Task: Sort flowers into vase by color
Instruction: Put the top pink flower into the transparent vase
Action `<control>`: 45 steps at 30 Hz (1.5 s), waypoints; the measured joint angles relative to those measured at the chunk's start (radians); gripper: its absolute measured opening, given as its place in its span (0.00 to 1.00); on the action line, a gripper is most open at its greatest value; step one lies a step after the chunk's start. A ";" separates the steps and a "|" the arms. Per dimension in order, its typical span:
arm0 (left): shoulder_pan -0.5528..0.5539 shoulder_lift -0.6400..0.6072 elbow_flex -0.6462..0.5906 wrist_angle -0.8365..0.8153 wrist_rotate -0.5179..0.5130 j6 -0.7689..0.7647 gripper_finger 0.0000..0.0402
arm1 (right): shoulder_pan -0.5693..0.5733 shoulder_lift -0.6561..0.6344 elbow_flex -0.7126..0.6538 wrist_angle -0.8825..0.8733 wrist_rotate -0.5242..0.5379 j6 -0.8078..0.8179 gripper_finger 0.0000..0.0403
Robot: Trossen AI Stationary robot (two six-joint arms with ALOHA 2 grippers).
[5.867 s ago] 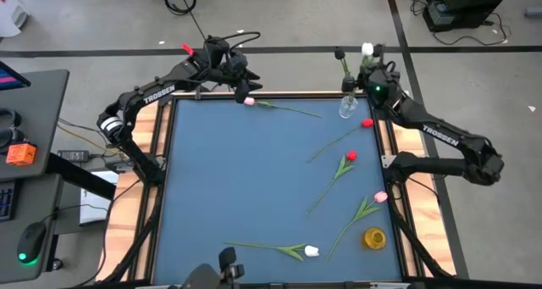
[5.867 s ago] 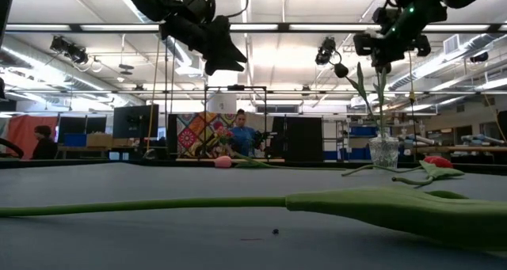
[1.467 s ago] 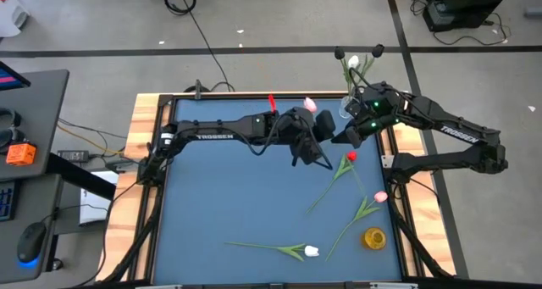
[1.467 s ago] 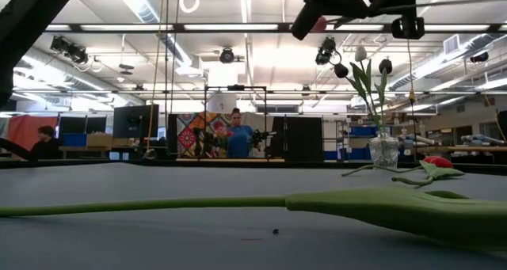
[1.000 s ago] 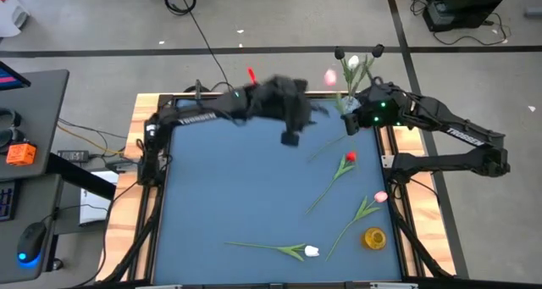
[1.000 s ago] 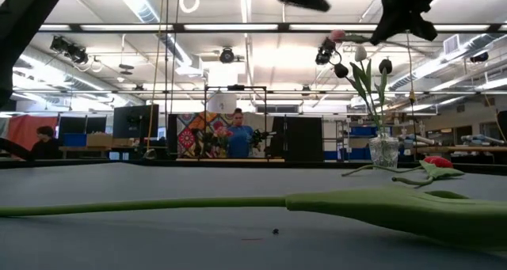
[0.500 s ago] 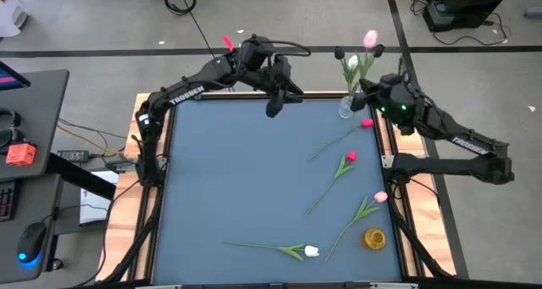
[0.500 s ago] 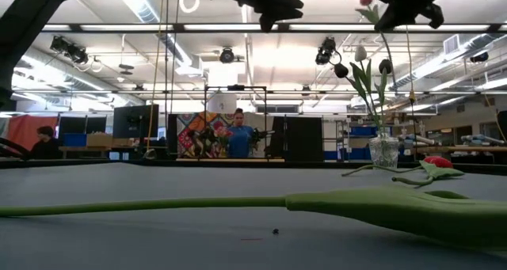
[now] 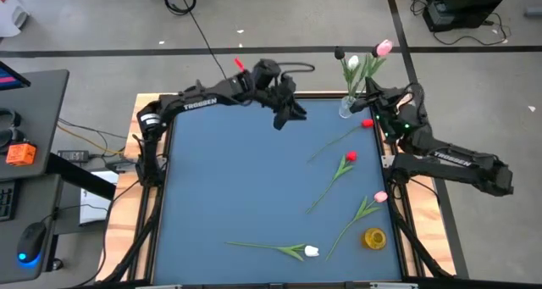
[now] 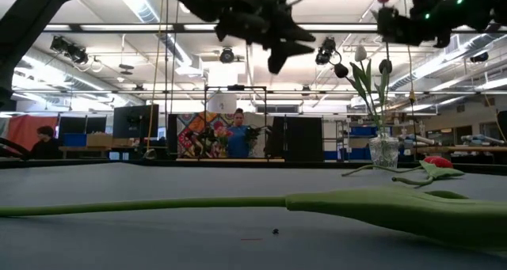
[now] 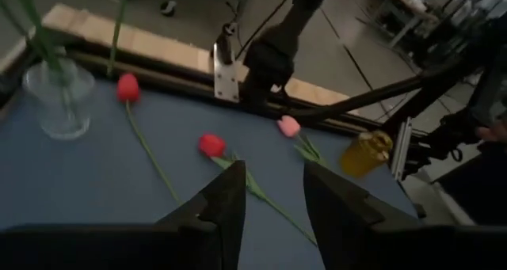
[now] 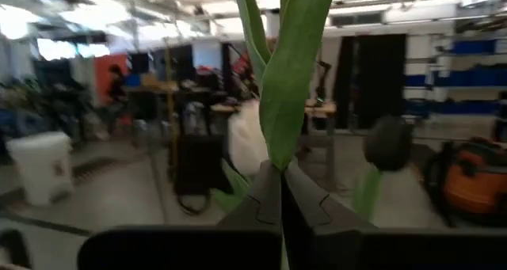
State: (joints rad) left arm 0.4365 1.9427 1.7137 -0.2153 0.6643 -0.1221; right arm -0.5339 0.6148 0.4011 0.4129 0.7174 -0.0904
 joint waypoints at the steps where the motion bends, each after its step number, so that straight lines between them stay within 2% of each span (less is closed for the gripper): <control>1: -0.005 0.000 -0.026 0.025 -0.001 -0.018 0.33 | -0.016 0.008 -0.005 0.001 0.000 -0.010 0.00; 6: -0.018 0.000 -0.095 0.067 -0.002 -0.047 0.33 | -0.105 0.068 0.000 0.036 -0.009 -0.045 0.00; 13: -0.018 0.000 -0.119 0.047 -0.003 -0.045 0.33 | -0.211 0.180 0.002 0.156 -0.094 -0.035 0.00; 22: -0.007 0.000 -0.119 0.006 -0.004 -0.007 0.33 | -0.254 0.323 0.002 0.264 -0.117 -0.006 0.00; 30: 0.005 0.000 -0.119 -0.064 -0.004 0.018 0.33 | -0.239 0.352 0.002 0.253 -0.077 0.011 0.03; 34: 0.016 -0.001 -0.119 -0.077 0.017 0.029 0.33 | -0.233 0.332 0.003 0.171 -0.035 0.064 0.12; 37: 0.034 -0.001 -0.119 -0.075 0.087 0.029 0.33 | -0.233 0.289 0.023 -0.031 -0.119 0.224 0.19; 39: 0.047 -0.001 -0.119 -0.075 0.097 0.024 0.33 | -0.234 0.276 0.038 -0.158 -0.170 0.310 0.24; 45: 0.069 -0.001 -0.119 -0.074 0.096 -0.021 0.33 | -0.235 0.245 0.099 -0.400 -0.212 0.444 0.37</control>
State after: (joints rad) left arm 0.5053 1.9419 1.5948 -0.2897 0.7601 -0.1433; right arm -0.7692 0.8593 0.5001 0.0126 0.5058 0.3536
